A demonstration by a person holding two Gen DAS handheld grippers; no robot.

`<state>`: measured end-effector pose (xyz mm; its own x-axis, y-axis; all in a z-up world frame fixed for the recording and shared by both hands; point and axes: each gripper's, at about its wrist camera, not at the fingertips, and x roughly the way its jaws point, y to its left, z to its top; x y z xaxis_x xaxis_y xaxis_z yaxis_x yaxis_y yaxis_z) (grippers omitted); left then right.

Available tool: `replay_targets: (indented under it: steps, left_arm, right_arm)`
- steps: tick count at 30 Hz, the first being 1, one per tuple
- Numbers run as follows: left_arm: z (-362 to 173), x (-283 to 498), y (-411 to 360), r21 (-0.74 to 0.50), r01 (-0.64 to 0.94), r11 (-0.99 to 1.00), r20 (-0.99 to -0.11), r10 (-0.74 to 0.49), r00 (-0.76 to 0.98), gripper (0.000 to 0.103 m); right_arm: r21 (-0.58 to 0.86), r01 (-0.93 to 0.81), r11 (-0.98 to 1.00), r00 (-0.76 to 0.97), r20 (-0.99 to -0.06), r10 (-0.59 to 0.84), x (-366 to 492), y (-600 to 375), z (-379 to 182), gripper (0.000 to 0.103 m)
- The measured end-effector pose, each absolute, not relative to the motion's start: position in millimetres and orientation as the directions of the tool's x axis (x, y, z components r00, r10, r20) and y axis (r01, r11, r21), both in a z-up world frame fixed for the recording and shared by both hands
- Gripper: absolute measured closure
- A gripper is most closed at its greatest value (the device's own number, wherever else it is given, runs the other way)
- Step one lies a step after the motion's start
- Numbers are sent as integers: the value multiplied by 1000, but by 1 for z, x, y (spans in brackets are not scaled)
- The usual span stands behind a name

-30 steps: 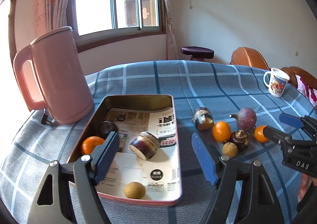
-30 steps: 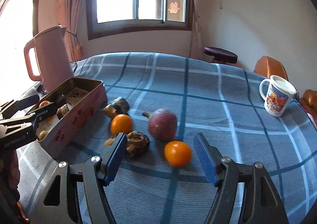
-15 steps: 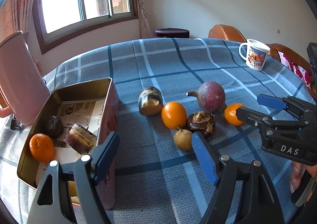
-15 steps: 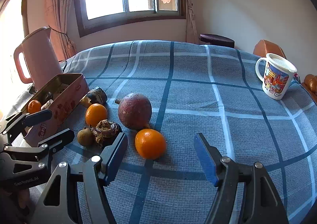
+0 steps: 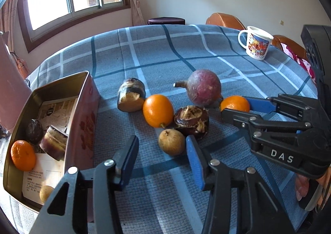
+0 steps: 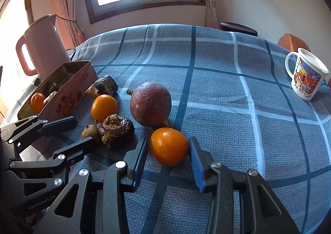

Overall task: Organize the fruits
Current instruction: 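Grasp the small brown pear with the left tool while the right tool grasps a mandarin orange, then lift the pear with the left tool while the right tool lifts the orange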

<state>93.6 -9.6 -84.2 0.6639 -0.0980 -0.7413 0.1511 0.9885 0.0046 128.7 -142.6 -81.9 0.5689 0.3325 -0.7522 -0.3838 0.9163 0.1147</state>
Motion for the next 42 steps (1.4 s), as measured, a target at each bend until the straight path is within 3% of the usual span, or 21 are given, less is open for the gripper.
replay_targets:
  steps: [2,8,42]
  left_arm:
    - [-88,99,-9,-27,162,986,-758,-126,640,53]
    - [-92,111,-9,-55,151,987,-774,-138,618,71]
    - [-74,91,-1,-41,108,993,-675,-107,730,72]
  right_arm:
    - [134,-391,911,552,-758,348,131,-143,-84,64]
    - [154,-399,904,540,-757,367,132,-144,-85,65]
    - [163,-437,885,606,-674,423,115,-151,-69,65]
